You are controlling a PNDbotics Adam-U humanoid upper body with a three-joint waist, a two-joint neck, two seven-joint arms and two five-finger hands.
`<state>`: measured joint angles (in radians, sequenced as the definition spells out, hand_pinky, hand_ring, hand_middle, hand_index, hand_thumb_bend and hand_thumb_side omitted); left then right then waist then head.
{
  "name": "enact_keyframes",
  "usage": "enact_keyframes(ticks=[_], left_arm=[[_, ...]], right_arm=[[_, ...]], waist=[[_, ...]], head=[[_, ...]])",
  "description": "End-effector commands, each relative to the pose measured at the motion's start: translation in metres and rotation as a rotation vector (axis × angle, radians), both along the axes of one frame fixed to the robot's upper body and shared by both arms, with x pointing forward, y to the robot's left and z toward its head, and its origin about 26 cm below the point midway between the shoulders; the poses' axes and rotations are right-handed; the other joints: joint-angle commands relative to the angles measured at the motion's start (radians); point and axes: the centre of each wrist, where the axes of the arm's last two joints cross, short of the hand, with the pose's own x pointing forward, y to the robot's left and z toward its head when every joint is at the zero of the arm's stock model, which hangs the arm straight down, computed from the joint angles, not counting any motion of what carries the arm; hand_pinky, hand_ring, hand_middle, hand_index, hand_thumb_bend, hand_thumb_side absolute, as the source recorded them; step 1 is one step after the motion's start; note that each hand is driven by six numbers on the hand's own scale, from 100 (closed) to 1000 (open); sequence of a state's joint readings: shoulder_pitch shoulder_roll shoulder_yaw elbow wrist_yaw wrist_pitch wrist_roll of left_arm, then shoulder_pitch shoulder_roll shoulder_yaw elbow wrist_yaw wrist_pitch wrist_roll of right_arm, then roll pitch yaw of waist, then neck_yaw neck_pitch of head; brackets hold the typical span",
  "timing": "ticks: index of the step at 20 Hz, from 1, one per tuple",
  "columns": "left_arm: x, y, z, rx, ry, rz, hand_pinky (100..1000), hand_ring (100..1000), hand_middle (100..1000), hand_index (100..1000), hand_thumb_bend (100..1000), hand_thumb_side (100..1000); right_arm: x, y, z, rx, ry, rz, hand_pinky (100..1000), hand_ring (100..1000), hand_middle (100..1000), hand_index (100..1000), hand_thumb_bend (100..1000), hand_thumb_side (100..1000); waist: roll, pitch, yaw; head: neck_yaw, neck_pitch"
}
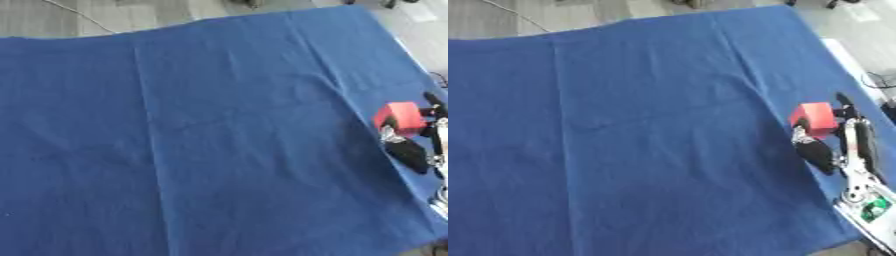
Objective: Pick up the objects with one hand, pass them to the other hand, and then place them into the box on the other side of the table.
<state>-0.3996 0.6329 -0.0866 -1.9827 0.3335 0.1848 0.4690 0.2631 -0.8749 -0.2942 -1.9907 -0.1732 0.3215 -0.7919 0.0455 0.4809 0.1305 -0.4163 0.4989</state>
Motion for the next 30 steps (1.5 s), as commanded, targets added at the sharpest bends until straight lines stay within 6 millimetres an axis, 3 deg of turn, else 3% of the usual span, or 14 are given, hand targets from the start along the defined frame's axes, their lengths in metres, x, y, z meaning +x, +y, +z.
enact_keyframes(ticks=[1, 6, 9, 13, 18, 25, 30], left_arm=[[-0.004, 0.004, 0.008, 0.012, -0.03, 0.013, 918, 766, 701, 803, 100, 819], [-0.004, 0.006, 0.008, 0.018, -0.029, 0.017, 918, 767, 701, 803, 100, 812], [-0.004, 0.007, 0.009, 0.023, -0.031, 0.016, 917, 767, 701, 802, 100, 803], [-0.005, 0.009, 0.011, 0.026, -0.033, 0.016, 917, 767, 701, 803, 100, 793], [-0.005, 0.009, 0.016, 0.036, -0.044, -0.001, 915, 767, 702, 803, 100, 773], [-0.005, 0.01, 0.021, 0.039, -0.054, -0.021, 914, 767, 703, 803, 100, 757], [-0.005, 0.011, 0.023, 0.038, -0.058, -0.029, 913, 764, 704, 804, 100, 746]], right_arm=[[0.0, -0.005, 0.018, -0.028, -0.114, -0.084, 685, 460, 421, 957, 100, 186], [0.002, -0.005, 0.026, -0.02, -0.219, 0.025, 667, 452, 418, 955, 100, 223], [0.008, 0.002, 0.027, -0.041, -0.265, 0.121, 671, 457, 424, 946, 100, 252], [0.016, 0.013, 0.027, -0.058, -0.272, 0.218, 676, 461, 431, 851, 100, 244], [0.025, 0.03, 0.02, -0.084, -0.174, 0.318, 677, 460, 429, 814, 100, 203], [0.041, 0.05, 0.039, -0.135, -0.081, 0.474, 676, 459, 428, 806, 100, 185], [0.051, 0.065, 0.056, -0.147, -0.045, 0.604, 672, 456, 426, 787, 100, 217]], waist=[[-0.007, -0.029, -0.002], [-0.013, -0.039, -0.004], [-0.013, -0.052, -0.004], [-0.012, -0.072, 0.001], [-0.012, -0.099, 0.018], [-0.008, -0.136, 0.027], [-0.004, -0.157, 0.031]], head=[[0.004, 0.002], [0.016, 0.013], [0.054, 0.026], [0.094, 0.036], [0.092, 0.041], [0.037, 0.055], [0.057, 0.08]])
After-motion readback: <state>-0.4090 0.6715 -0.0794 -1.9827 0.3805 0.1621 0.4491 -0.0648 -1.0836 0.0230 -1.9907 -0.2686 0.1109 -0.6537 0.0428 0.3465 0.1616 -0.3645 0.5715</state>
